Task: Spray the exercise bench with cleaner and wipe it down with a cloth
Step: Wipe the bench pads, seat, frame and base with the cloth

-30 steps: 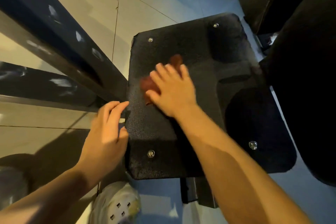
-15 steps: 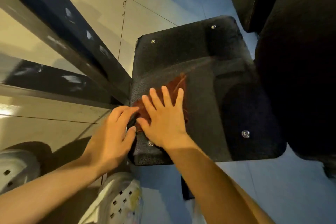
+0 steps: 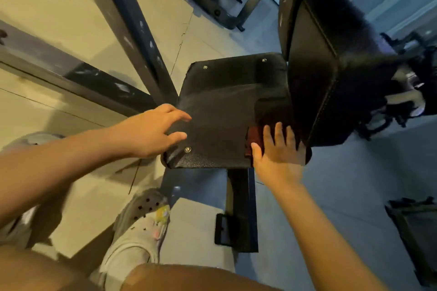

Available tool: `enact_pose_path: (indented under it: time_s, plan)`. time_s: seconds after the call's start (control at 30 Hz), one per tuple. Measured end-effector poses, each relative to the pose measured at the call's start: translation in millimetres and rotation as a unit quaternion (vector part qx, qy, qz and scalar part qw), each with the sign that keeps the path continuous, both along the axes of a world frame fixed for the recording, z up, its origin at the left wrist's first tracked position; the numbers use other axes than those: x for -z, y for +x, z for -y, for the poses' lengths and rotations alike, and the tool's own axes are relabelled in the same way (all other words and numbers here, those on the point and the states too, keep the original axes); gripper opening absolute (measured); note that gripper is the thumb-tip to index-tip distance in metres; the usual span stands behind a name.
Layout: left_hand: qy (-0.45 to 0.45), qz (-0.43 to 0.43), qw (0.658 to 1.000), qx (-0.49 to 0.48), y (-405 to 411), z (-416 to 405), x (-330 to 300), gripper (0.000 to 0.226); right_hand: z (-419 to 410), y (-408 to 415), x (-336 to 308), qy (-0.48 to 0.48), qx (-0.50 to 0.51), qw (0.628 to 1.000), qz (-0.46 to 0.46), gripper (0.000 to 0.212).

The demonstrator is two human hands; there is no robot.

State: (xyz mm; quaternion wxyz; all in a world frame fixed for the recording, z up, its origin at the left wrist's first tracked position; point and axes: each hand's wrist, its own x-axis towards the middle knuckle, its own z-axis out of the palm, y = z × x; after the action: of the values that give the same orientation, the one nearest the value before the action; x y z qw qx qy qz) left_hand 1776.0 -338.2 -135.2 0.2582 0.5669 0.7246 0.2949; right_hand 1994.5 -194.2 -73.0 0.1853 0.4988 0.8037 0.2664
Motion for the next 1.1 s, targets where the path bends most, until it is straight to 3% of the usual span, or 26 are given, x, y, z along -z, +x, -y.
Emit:
enact_pose_path:
  time_s: [0.1, 0.2, 0.33, 0.5, 0.6, 0.8, 0.87, 0.97, 1.1]
  plan:
    - [0.007, -0.022, 1.000, -0.013, 6, 19, -35, 0.046, 28, -8, 30, -0.043, -0.129, 0.991, -0.012, 0.059]
    - [-0.006, -0.042, 0.999, -0.015, 20, 37, -70, 0.046, 39, -10, 50, -0.130, -0.221, 0.965, 0.047, 0.057]
    - [-0.082, -0.009, 0.995, 0.050, 46, 52, -121, 0.046, 13, 35, 19, -0.039, -0.281, 0.959, -0.019, 0.045]
    - [-0.225, -0.145, 0.957, 0.115, 91, 35, -152, 0.053, -27, 89, -27, 0.021, -0.321, 0.941, -0.105, 0.039]
    - [-0.220, -0.156, 0.959, 0.089, 120, 15, -141, 0.053, -25, 88, -27, 0.020, -0.306, 0.946, -0.110, 0.041]
    - [-0.129, 0.082, 0.986, -0.068, 145, 13, -66, 0.050, -18, 76, 0, 0.036, -0.340, 0.938, -0.047, 0.052]
    - [-0.092, 0.155, 0.971, -0.156, 143, 16, -38, 0.047, -9, 61, 12, 0.020, -0.336, 0.941, -0.032, 0.052]
    - [-0.028, 0.281, 0.923, -0.262, 143, 21, -8, 0.037, 5, 33, 39, -0.032, -0.356, 0.933, -0.030, 0.049]
    - [0.024, 0.345, 0.894, -0.286, 131, 37, 4, 0.024, 30, -8, 70, -0.148, -0.397, 0.905, -0.042, 0.035]
